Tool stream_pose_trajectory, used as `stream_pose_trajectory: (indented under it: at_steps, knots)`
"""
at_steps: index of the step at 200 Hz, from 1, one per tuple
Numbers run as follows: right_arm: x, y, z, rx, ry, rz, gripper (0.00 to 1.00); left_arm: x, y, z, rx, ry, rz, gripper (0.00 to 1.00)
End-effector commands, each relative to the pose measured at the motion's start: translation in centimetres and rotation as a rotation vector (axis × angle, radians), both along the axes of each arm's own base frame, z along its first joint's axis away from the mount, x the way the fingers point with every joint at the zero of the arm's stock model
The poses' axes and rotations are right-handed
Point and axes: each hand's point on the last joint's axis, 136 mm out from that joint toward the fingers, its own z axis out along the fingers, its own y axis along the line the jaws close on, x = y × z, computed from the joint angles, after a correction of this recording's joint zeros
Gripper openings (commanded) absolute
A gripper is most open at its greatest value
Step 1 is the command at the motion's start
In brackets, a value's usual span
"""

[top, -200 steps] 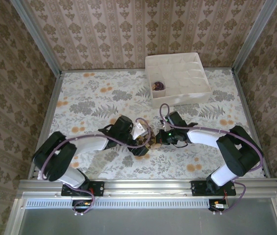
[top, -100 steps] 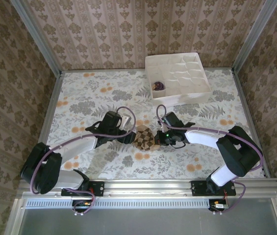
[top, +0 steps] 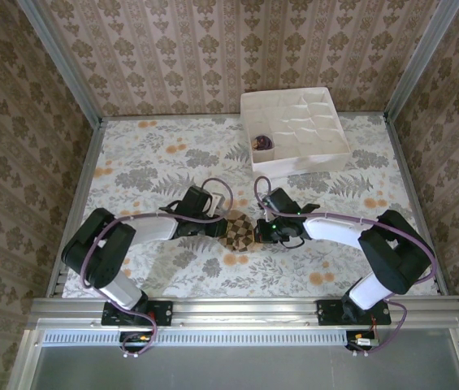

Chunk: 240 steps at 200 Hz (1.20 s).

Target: Roll the socks

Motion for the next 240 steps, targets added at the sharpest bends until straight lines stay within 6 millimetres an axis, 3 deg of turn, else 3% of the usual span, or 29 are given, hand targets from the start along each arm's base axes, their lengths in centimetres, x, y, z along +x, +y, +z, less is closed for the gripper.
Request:
stream_pose_trajectory:
  at_steps: [1, 20, 101, 164, 197, 216, 240]
  knots:
    - [-2.4, -2.1, -2.0, -0.130, 0.071, -0.001, 0.00, 0.8, -2.2, -0.9, -0.052, 0.028, -0.010, 0.27]
    - [-2.5, -2.1, -1.7, -0.146, 0.042, -0.003, 0.00, 1.2, -2.8, -1.8, -0.046, 0.045, -0.022, 0.22]
    - [-2.2, -2.3, -0.6, -0.210, -0.079, -0.016, 0.00, 3.4, -5.3, -3.0, -0.060, 0.057, -0.090, 0.18]
    - [-2.3, -1.8, -0.6, -0.235, -0.119, -0.022, 0.00, 4.8, -6.3, -2.9, -0.095, 0.058, -0.118, 0.18]
    - [-2.3, -2.4, -0.8, -0.252, -0.121, -0.066, 0.00, 5.2, -5.9, -1.4, -0.086, 0.047, -0.125, 0.32]
    - [-2.1, -3.1, -0.6, -0.268, -0.138, -0.098, 0.00, 5.4, -5.3, 0.0, -0.072, 0.024, -0.131, 0.43]
    - [-1.9, -3.7, -0.3, -0.278, -0.158, -0.126, 0.00, 5.5, -4.4, 2.1, -0.057, -0.011, -0.149, 0.50]
